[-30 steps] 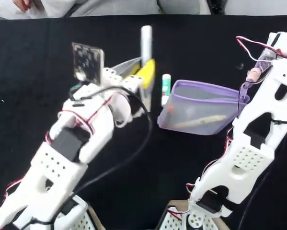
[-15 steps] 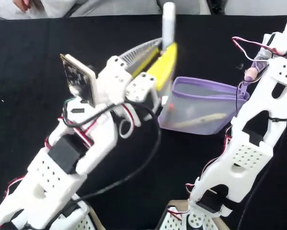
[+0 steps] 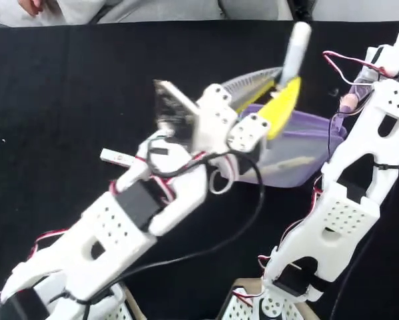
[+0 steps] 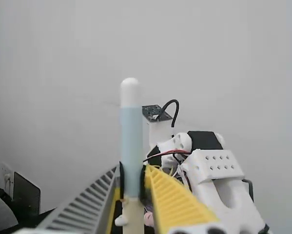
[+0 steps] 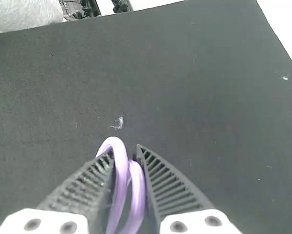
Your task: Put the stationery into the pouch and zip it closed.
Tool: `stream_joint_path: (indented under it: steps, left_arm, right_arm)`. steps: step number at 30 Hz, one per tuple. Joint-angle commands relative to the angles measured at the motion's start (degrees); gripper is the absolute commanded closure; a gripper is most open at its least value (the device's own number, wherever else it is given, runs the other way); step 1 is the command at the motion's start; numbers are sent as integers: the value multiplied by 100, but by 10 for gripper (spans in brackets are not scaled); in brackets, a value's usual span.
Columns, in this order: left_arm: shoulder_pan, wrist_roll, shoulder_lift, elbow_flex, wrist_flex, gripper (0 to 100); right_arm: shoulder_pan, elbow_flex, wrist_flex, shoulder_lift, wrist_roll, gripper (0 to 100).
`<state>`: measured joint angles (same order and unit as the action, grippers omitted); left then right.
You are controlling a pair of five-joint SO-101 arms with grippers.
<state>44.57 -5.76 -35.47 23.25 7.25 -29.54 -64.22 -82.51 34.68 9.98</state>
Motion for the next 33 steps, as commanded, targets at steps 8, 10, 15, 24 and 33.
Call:
stream_joint_path:
  steps: [8,10,15,24,33]
  left_arm:
    - [-48,422,237,-13,-844,971]
    - [-84,422,229,-154,-967,971]
    - [-75,422,299,-611,-510,971]
    - [-127,369,290,-655,-615,971]
    - [-145,396,299,-611,-624,971]
  right_arm:
    - [18,-312,114,-92,0,988]
    - [18,-312,114,-92,0,988]
    - [18,-312,114,-92,0,988]
    - [26,-312,114,-84,0,988]
    - [26,-312,114,-84,0,988]
